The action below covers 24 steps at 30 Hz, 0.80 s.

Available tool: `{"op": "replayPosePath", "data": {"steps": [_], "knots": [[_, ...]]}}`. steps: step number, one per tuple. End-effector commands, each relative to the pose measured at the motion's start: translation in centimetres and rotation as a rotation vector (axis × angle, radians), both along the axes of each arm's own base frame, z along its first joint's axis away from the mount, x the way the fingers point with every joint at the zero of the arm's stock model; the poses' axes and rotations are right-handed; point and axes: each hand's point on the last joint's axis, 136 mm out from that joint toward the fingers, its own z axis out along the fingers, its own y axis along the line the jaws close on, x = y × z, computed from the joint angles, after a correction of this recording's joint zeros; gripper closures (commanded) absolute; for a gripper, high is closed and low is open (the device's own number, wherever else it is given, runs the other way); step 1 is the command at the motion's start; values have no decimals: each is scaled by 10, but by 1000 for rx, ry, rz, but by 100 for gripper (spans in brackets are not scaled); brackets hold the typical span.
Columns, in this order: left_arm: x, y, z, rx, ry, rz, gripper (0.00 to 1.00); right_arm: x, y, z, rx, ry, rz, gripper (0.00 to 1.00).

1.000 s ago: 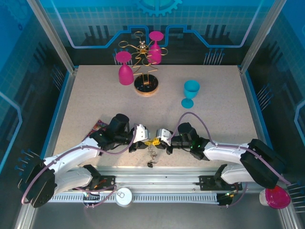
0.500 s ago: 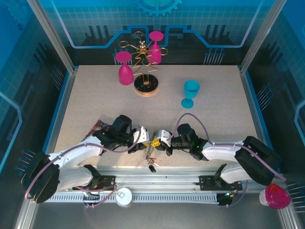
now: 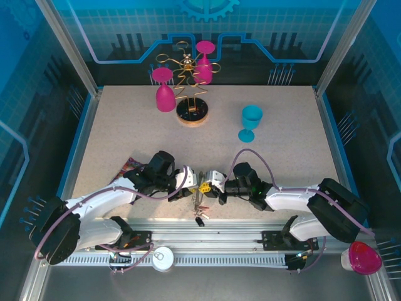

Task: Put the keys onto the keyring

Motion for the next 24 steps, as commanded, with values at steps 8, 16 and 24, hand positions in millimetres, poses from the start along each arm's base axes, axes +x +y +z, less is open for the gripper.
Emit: {"op": "replayPosePath", "data": {"steps": [8, 16, 24], "knots": [[4, -1, 22, -35, -136, -30, 100, 11, -11, -1, -35, 16, -98, 83], [3, -3, 33, -83, -173, -34, 100, -3, -21, 9, -70, 12, -81, 76], [0, -9, 43, -142, -190, -56, 100, -4, -13, 25, -40, -26, -49, 75]]}}
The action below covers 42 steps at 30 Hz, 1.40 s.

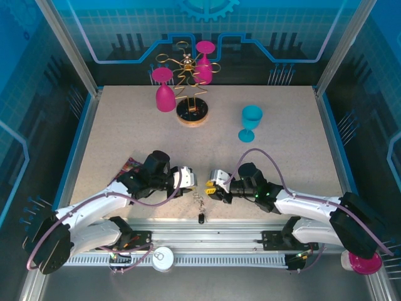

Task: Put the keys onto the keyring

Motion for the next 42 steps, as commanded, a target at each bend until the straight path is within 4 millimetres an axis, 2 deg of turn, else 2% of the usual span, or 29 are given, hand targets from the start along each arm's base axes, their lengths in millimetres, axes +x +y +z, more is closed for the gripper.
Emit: {"op": "replayPosePath", "data": {"steps": [1, 9, 21, 26, 29, 32, 33, 36, 37, 39, 42], "knots": [[-9, -8, 15, -84, -36, -53, 100, 0, 9, 14, 21, -37, 31, 75], [-16, -14, 29, -166, -46, -92, 100, -1, 22, 33, 84, -84, 80, 74], [-19, -23, 39, -253, 4, -110, 100, -4, 29, 39, 109, -99, 119, 77], [-22, -25, 41, -273, 18, -121, 100, -4, 30, 43, 121, -108, 123, 85], [-23, -24, 42, -281, 32, -122, 100, -5, 30, 46, 129, -118, 126, 99], [-21, -23, 41, -273, 35, -105, 100, -6, 28, 48, 125, -133, 126, 100], [-20, -22, 40, -266, 35, -95, 99, -6, 27, 48, 120, -135, 125, 100], [-13, -18, 35, -228, 33, -53, 84, -6, 23, 47, 86, -127, 114, 100], [-11, -17, 34, -211, 30, -41, 82, -6, 22, 46, 69, -117, 111, 100], [-8, -16, 31, -180, 31, -30, 80, -6, 20, 42, 25, -95, 110, 100], [-7, -15, 27, -141, 43, -32, 83, -9, 17, 33, -53, -56, 116, 100]]}}
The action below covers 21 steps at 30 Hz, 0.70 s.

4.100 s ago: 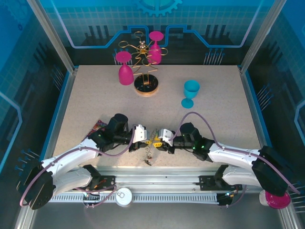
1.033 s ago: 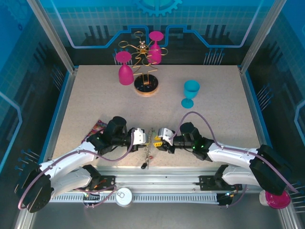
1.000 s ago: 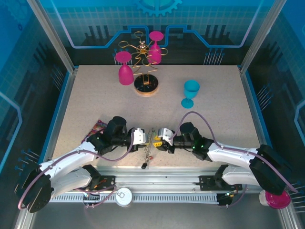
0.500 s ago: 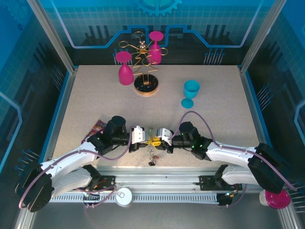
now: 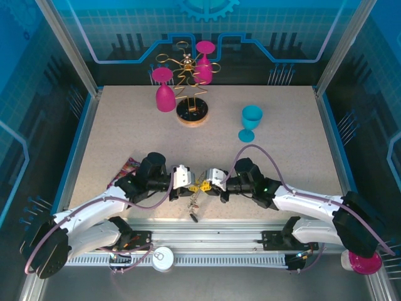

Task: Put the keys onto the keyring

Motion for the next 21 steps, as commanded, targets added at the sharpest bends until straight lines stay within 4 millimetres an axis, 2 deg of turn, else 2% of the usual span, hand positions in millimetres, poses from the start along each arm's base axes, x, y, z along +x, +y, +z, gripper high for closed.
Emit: {"op": "replayPosePath", "data": {"steps": [1, 5, 9, 12, 15, 16, 17, 18, 21], "knots": [[4, -1, 4, 42, -14, -12, 84, -5, 0, 7, -62, -4, 26, 100], [6, -2, 2, 66, -5, -19, 94, -5, 1, 5, -129, 1, 33, 100], [7, 0, -1, 98, -3, -18, 100, -2, -1, 6, -201, -7, 25, 100], [6, 1, -2, 112, -2, -24, 100, -4, -2, 16, -204, -11, 32, 100], [5, -1, 6, 67, -16, -20, 100, -5, -2, 33, -133, -21, 32, 100], [5, -2, 11, 40, -25, -15, 100, -5, -3, 40, -86, -22, 27, 93], [5, -4, 17, 9, -37, -13, 100, -5, -4, 45, -43, -24, 24, 79], [4, -5, 23, -21, -46, -12, 100, -6, -6, 48, -9, -30, 21, 74], [3, -8, 42, -129, -86, -10, 100, -8, -13, 51, 68, -47, 15, 70]]}}
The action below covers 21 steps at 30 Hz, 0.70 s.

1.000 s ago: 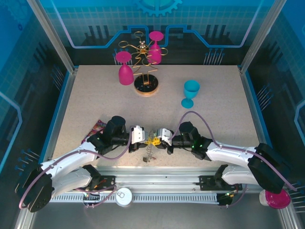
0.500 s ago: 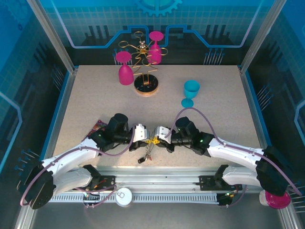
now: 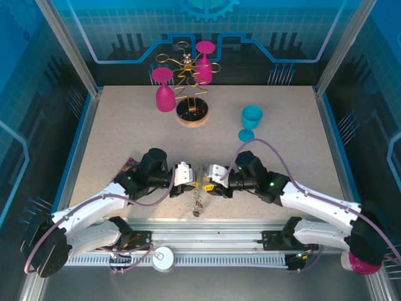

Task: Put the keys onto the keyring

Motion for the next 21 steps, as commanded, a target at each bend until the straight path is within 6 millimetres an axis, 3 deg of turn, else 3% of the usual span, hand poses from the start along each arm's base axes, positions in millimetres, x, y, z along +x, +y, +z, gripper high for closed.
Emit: {"op": "replayPosePath", "data": {"steps": [1, 7, 21], "knots": [[-2, -7, 31, -151, -57, -14, 100, -4, -1, 16, 125, -12, 22, 70], [-11, -10, 46, -221, -66, -54, 100, -6, -1, 15, 152, -25, 28, 71], [-20, -11, 46, -223, -41, -108, 100, -4, -1, 26, 192, -72, 24, 76]]}}
